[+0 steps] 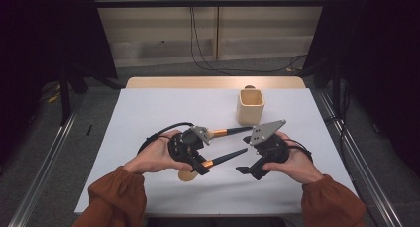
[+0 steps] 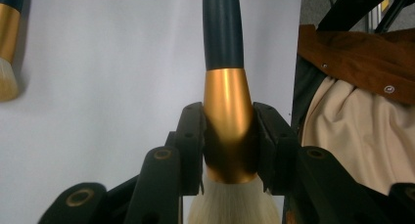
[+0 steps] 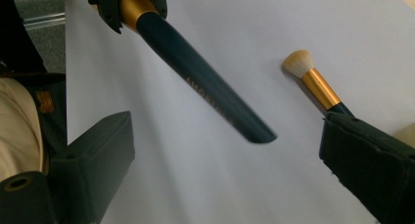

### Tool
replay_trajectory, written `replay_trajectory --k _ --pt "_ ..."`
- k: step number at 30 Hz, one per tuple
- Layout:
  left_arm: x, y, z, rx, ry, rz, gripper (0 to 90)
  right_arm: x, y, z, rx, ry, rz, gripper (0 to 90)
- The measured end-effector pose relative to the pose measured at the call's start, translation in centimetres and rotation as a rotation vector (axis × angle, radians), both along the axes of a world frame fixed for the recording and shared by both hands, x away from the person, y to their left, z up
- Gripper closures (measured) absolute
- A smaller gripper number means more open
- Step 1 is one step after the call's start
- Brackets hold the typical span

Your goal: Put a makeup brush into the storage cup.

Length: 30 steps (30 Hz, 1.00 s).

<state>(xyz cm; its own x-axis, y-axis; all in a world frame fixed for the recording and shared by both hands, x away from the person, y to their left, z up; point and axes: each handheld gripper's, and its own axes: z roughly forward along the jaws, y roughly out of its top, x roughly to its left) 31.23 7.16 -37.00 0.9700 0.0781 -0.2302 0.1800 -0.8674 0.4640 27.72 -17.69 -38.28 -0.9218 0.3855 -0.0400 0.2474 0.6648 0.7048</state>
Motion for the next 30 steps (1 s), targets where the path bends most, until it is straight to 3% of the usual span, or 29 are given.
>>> replay_trajectory --k 5,17,25,30 --pt "0.1 -0.4 0.0 0.018 -0.003 -0.014 66.8 0.5 0.6 0.3 -0.044 0.04 0.034 6.3" --pt "0.0 -0.9 -0.5 0.056 0.013 -0.032 66.8 1.2 3.1 0.1 -0.217 0.152 0.136 6.5" --pt "0.1 -1.0 -0.6 0.067 0.013 -0.034 66.7 1.4 4.5 0.0 -0.275 0.159 0.194 7.0" --pt "0.1 -1.1 -0.7 0.053 0.02 -0.029 66.7 1.5 5.2 -0.1 -0.287 0.155 0.223 19.3"
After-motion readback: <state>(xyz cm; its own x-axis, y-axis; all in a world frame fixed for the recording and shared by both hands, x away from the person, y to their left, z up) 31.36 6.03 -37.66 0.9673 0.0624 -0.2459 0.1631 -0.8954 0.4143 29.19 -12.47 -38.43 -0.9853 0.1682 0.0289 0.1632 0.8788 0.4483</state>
